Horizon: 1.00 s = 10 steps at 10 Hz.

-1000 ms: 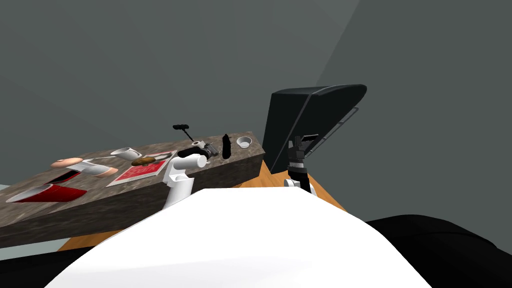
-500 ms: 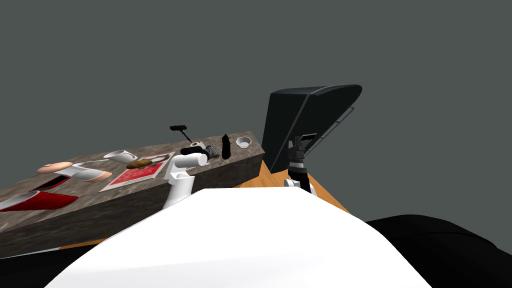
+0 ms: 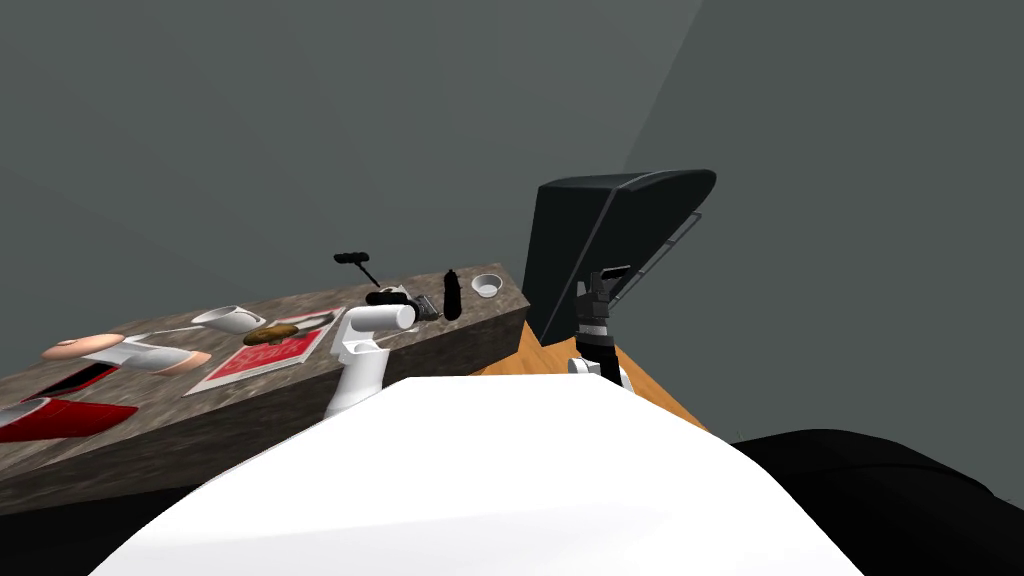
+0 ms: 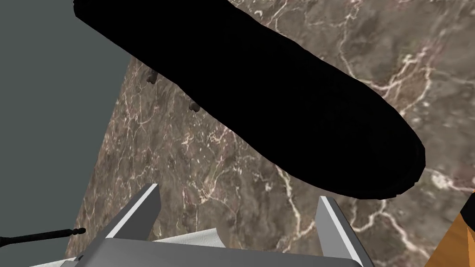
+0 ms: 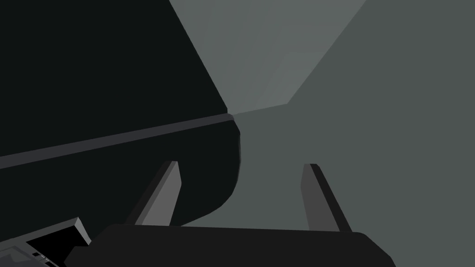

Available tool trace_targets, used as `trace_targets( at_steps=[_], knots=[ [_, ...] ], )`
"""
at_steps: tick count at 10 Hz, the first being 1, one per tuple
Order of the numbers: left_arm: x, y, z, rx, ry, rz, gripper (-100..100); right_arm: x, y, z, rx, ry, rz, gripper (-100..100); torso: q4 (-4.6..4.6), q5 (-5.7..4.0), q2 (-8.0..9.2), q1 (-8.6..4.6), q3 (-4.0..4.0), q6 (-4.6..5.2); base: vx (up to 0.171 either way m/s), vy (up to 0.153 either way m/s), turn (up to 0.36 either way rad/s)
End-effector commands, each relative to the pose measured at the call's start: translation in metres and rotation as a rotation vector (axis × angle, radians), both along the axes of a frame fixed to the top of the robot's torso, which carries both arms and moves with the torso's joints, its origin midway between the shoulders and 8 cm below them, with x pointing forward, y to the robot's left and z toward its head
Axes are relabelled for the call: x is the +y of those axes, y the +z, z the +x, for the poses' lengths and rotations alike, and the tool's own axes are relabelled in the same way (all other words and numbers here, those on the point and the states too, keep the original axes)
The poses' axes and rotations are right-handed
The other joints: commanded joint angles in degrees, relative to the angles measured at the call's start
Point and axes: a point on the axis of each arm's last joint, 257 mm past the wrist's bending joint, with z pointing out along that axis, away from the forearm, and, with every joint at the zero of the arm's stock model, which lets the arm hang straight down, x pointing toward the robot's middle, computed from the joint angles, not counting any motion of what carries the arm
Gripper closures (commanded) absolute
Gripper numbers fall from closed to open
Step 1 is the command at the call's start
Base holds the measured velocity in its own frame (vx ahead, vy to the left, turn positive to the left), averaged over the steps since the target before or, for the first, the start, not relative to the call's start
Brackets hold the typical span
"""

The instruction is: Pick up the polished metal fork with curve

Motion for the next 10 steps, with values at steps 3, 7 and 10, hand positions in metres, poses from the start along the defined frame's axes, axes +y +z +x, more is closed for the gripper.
trace_targets(
  at_steps=[3, 7, 10],
  knots=[
    [-0.002, -0.015, -0.013, 0.092, 0.0, -0.011, -100, 0.0, 0.0, 0.0, 0.0, 0.0, 0.0, 0, 0.0, -0.01, 0.0, -0.03, 0.0, 0.02, 0.005, 0.025, -0.041],
    [-0.004, -0.033, -0.031, 0.211, -0.001, -0.023, -100, 0.0, 0.0, 0.0, 0.0, 0.0, 0.0, 0, 0.0, 0.01, -0.01, 0.05, -0.01, 0.01, 0.006, 0.044, -0.057],
    [-0.004, -0.045, -0.046, 0.305, -0.002, -0.027, -100, 0.0, 0.0, 0.0, 0.0, 0.0, 0.0, 0, 0.0, 0.01, -0.02, 0.02, -0.01, -0.01, 0.011, 0.04, -0.054]
  ],
)
